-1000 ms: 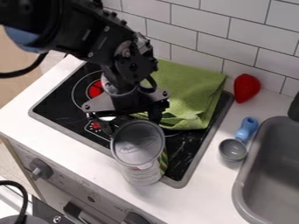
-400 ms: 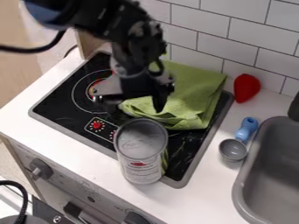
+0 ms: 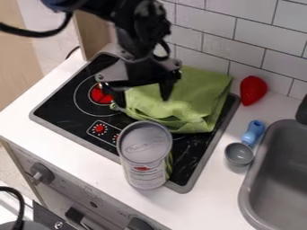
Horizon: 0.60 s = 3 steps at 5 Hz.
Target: Move the can in bottom of the switch burner
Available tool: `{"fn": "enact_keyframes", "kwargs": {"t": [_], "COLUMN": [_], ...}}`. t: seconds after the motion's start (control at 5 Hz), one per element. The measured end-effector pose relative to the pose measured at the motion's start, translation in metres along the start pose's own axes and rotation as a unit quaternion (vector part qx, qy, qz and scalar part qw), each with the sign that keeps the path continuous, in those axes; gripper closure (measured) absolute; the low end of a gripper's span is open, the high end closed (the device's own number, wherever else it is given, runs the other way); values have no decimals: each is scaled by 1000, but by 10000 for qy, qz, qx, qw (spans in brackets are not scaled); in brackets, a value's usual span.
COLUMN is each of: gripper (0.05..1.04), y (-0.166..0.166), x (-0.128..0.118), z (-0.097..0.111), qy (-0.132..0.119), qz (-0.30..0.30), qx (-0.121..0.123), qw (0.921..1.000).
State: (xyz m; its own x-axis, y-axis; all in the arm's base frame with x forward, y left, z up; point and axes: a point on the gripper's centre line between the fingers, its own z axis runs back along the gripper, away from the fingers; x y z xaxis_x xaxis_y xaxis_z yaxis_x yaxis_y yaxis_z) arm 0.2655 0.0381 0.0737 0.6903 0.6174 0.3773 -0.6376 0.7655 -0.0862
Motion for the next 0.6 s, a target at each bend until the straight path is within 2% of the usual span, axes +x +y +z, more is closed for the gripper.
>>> {"fn": "enact_keyframes", "kwargs": {"t": [0.2,0.4,0.6], "gripper": [84,84,84], "y": [16,39,60], "x": [12,34,59], "z": [-11,-20,-23], "qy": [126,328,202], "qz": [-555,-1805,-2249], "qx": [101,195,241], "qw": [9983,9828,9739]}}
